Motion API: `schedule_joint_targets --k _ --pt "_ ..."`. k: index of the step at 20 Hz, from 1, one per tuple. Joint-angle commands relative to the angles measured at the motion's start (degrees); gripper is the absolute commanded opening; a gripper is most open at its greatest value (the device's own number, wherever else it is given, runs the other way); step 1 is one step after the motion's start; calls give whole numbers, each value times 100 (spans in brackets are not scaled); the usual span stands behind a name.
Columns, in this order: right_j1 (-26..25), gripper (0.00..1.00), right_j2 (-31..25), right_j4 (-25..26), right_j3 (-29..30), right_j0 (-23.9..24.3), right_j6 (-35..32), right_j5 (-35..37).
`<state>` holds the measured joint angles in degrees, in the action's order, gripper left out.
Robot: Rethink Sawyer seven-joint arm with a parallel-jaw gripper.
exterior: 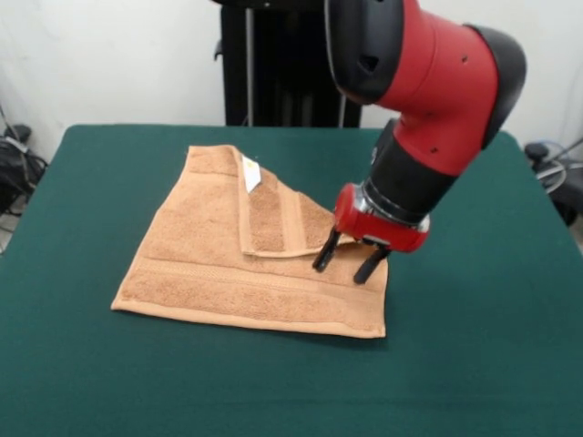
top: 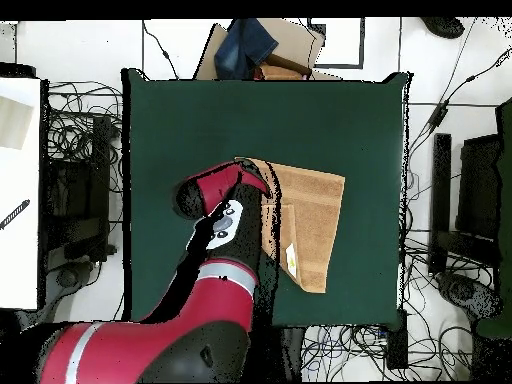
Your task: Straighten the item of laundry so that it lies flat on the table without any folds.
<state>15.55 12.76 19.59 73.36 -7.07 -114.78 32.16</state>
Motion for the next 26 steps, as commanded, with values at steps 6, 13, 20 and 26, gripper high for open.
schedule_joint_targets --k 6,13,20,26 --pt "-498 100 14 -236 -181 -99 -905 448" --pt "80 100 -101 -321 140 -44 -424 1167" --pt "-4 100 -364 -269 12 129 -111 1465" --pt "-121 100 -600 -212 -73 266 126 1480"
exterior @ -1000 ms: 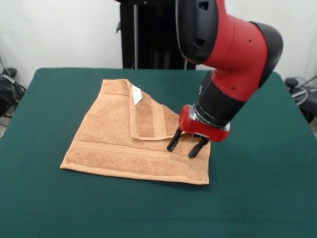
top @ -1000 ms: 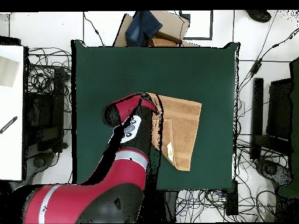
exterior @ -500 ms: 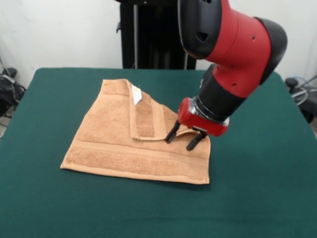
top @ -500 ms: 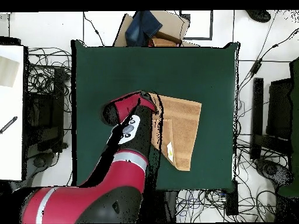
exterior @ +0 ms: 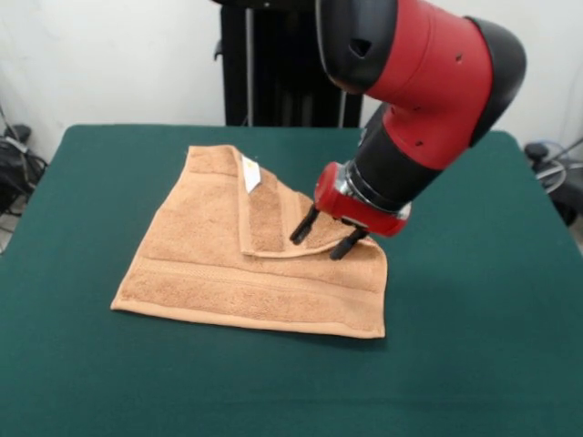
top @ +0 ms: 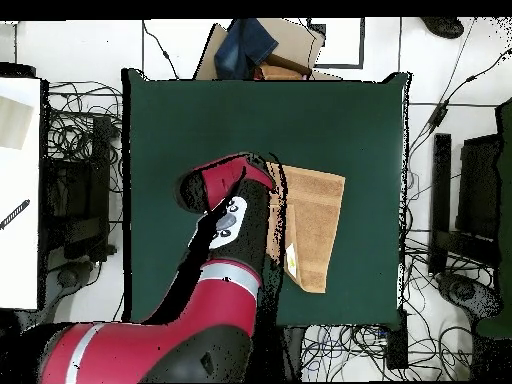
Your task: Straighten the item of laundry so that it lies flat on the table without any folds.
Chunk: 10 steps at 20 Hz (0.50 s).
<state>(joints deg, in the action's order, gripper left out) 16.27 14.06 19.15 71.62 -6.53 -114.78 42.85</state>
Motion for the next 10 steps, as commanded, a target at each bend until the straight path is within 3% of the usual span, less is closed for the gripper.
schedule_joint_targets --k 1,10 --pt "-213 100 -769 -167 90 230 174 432" --pt "-105 100 -812 -151 449 239 -388 -673"
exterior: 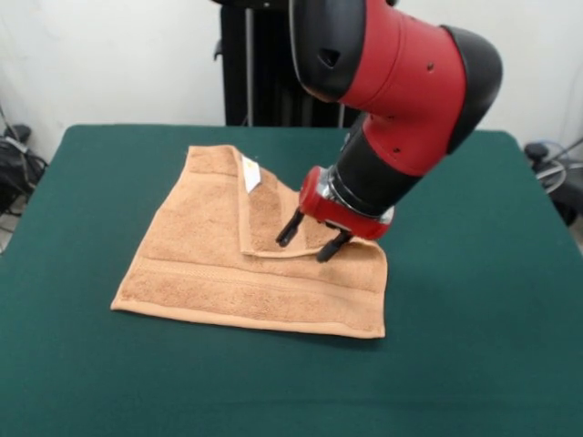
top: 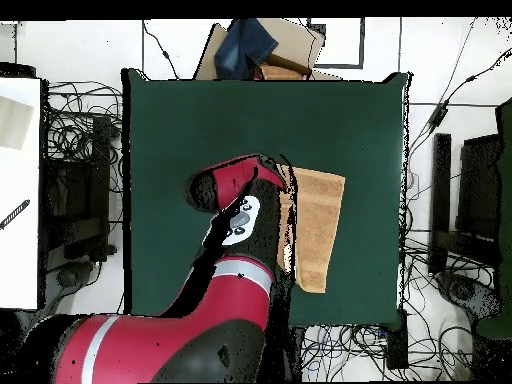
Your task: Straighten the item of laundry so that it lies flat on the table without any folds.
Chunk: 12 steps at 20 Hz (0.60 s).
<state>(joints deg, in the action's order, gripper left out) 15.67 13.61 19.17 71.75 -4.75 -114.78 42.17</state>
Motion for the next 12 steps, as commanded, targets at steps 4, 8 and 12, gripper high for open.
schedule_joint_targets --k 4,8,12 --pt "-7 100 -778 -163 463 74 -361 -629" --pt "31 100 -740 -132 506 41 -450 -857" --pt "77 100 -685 -137 550 -10 -499 -842"
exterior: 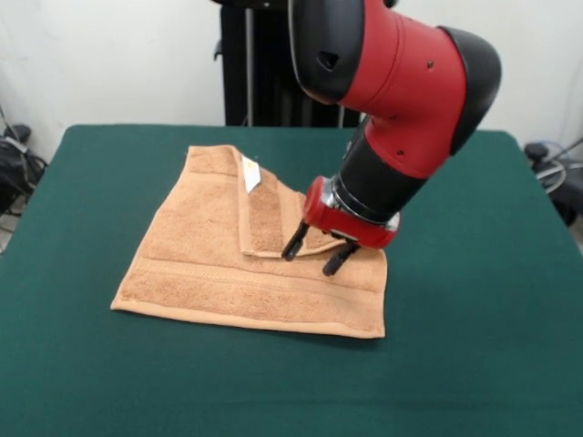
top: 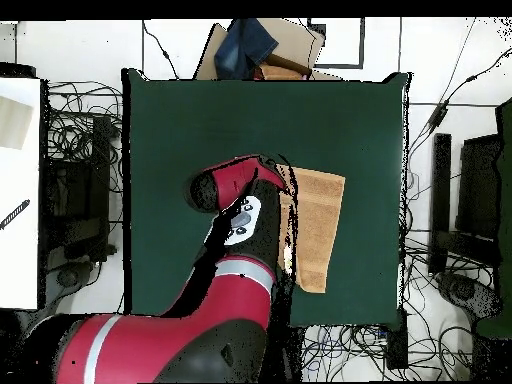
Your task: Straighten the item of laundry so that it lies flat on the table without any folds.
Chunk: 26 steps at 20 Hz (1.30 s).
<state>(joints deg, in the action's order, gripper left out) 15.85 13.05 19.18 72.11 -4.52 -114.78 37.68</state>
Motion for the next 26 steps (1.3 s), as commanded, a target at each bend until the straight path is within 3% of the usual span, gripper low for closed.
schedule_joint_targets --k 1,19,23,26 --pt "64 100 -638 -140 526 -29 -482 -399" --pt "184 100 -584 -170 545 -91 -222 401" --pt "234 100 -470 -116 661 -162 -720 -477" --pt "279 100 -428 -101 740 -196 -847 -706"
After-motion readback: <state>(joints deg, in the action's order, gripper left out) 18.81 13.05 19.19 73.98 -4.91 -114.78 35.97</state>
